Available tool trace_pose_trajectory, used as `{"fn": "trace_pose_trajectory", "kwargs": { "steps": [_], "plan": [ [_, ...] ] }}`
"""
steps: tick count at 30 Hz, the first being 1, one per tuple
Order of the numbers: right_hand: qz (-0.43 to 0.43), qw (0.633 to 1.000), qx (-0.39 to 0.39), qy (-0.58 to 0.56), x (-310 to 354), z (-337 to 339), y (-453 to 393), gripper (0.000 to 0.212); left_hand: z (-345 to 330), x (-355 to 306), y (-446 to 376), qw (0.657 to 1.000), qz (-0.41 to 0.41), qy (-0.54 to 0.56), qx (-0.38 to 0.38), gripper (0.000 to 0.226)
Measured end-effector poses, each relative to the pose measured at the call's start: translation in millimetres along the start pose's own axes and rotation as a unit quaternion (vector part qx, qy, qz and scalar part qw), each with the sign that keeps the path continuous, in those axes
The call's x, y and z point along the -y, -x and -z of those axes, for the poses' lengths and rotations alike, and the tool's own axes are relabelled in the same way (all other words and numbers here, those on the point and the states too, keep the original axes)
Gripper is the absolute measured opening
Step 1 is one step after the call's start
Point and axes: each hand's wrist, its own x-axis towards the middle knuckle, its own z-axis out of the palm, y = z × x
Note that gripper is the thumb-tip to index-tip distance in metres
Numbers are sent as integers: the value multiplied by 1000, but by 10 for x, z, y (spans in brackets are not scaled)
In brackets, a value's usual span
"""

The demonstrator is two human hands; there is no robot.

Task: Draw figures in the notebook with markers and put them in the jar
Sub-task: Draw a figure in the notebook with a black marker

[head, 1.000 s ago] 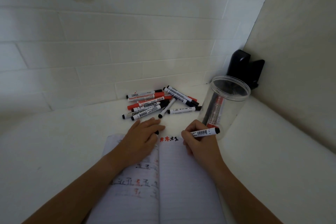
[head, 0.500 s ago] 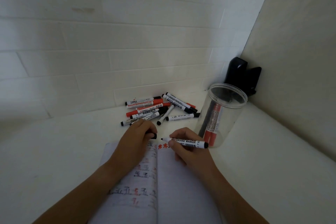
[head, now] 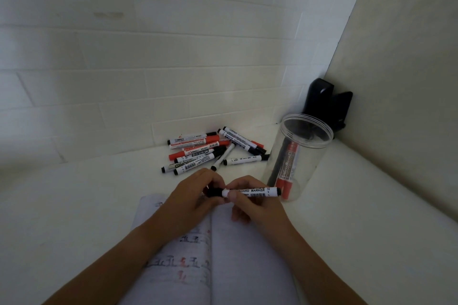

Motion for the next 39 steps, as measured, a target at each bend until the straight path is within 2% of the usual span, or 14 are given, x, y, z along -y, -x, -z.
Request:
{"fn": "trace_pose_trajectory", "kwargs": {
  "steps": [2,4,7,15,19,23,28,31,34,39],
  "plan": [
    [-34,998,-4,-59,11,10,2,35,-1,21,-6,1000,4,-19,-13,13],
    [-63,991,-43,-110,-2,29,-18,47,12,60,-7,999,13,-31,-25,9],
    [-54,988,-89,-112,-46,81,-53,39,31,74,-4,999,12,-34,-25,10],
    [-46,991,-28,-122,-9,72,-50,40,40,9,12,1000,-9,-2,3,16],
    [-68,983,-58,-162,10,87,-55,42,57,-11,1,1000,-7,-20,5,13],
    [-41,997,-58,-30,4,150,-46,19,79,33,-5,999,10,-40,-11,5],
    [9,996,16,92,-45,102,-35,10,44,24,35,998,10,-17,51,23],
    [14,991,41,124,-50,88,-13,2,46,24,17,999,5,-1,52,23],
    [16,990,34,136,-48,68,-5,3,47,7,7,999,14,17,42,15],
    [24,988,25,148,-69,48,-13,4,22,-5,-15,999,24,16,35,14]
  ]
}}
